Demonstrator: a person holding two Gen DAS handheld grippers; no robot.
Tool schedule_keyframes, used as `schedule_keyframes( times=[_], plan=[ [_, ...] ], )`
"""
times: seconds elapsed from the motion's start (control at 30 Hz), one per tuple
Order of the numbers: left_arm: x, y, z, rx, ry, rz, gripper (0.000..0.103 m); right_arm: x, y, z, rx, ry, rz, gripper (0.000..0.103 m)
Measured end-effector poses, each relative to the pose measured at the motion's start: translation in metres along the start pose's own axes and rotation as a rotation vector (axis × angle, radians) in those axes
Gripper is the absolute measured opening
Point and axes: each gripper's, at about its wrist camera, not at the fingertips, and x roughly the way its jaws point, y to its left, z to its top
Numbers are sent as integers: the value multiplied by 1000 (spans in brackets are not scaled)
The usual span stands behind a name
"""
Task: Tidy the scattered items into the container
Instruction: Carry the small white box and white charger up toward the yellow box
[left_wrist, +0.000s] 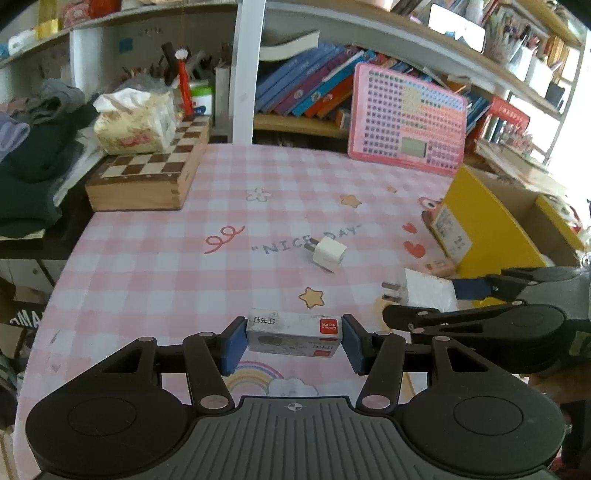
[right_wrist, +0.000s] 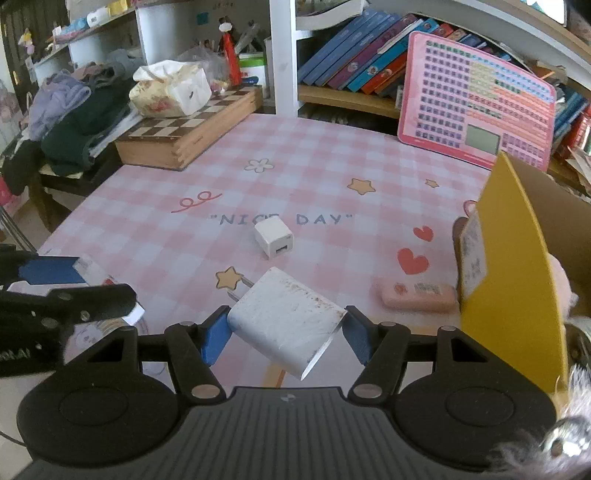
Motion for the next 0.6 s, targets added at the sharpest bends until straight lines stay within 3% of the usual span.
schedule_keyframes(
  times=[0.6],
  plan=[
    [-76, -23, -44, 71, -17, -92, 53, -83, 17, -55, 32, -16, 7, 63]
  ],
)
